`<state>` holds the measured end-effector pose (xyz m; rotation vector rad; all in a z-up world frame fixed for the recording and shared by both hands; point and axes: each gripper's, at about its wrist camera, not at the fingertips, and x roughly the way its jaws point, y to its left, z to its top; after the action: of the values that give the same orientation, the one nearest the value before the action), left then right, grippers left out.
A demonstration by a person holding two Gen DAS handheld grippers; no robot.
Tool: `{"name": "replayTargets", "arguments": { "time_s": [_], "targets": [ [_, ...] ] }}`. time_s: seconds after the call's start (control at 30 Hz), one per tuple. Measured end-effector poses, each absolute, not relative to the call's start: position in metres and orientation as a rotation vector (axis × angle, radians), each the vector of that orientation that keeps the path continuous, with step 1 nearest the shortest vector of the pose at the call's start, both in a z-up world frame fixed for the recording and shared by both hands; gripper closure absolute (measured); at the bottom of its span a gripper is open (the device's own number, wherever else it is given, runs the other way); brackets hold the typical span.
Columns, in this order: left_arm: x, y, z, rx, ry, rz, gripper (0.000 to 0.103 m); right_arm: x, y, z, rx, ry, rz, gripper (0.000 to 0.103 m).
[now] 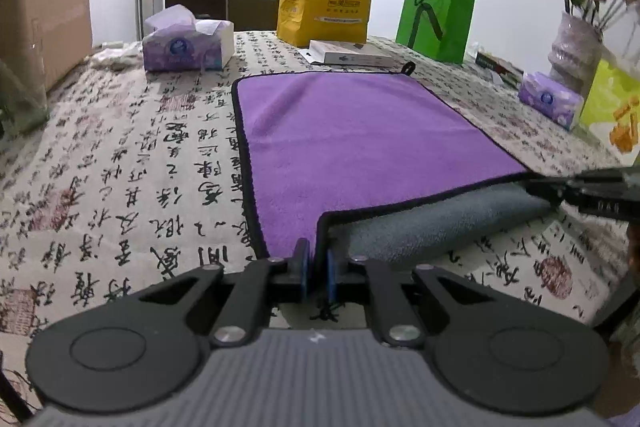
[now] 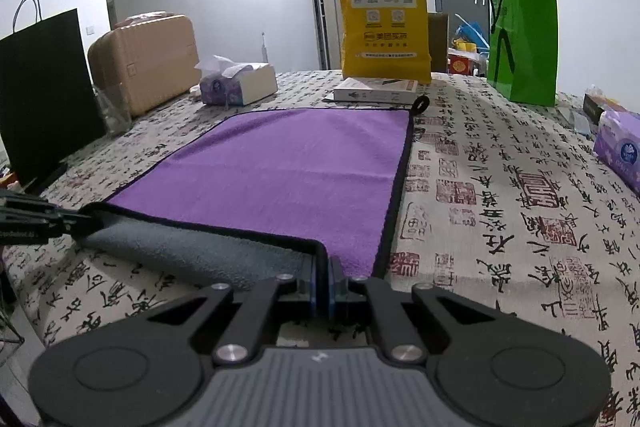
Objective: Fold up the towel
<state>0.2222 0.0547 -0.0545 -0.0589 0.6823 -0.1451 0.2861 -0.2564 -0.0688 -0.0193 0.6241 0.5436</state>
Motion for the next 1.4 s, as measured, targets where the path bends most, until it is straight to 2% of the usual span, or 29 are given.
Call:
{"name": "replayTargets", "arguments": {
  "time_s": [0.17,0.47,0.77,1.4],
  "targets": [
    [0.223,0.062,-0.055,-0.104,0.685,-0.154,0.094,0.285,-0.255,-0.068,-0.018,0.63,0.529,0.098],
    [0.22,0.045,-0.052,-0.003,0.675,-0.104,0.096,0.28,-0.257,-0.072,-0.023,0.59,0.535,0.098],
    [0.228,0.058,-0.038,-0.097,0.66,-0.128,0.097,0.287,-0.256,-0.052,-0.029,0.575,0.522,0.099],
    [0.266,0.061,-0.014,-0.018,0.598,-0.112,0.097,0.325,-0.25,-0.029,-0.077,0.523,0.537,0.099]
  ]
}}
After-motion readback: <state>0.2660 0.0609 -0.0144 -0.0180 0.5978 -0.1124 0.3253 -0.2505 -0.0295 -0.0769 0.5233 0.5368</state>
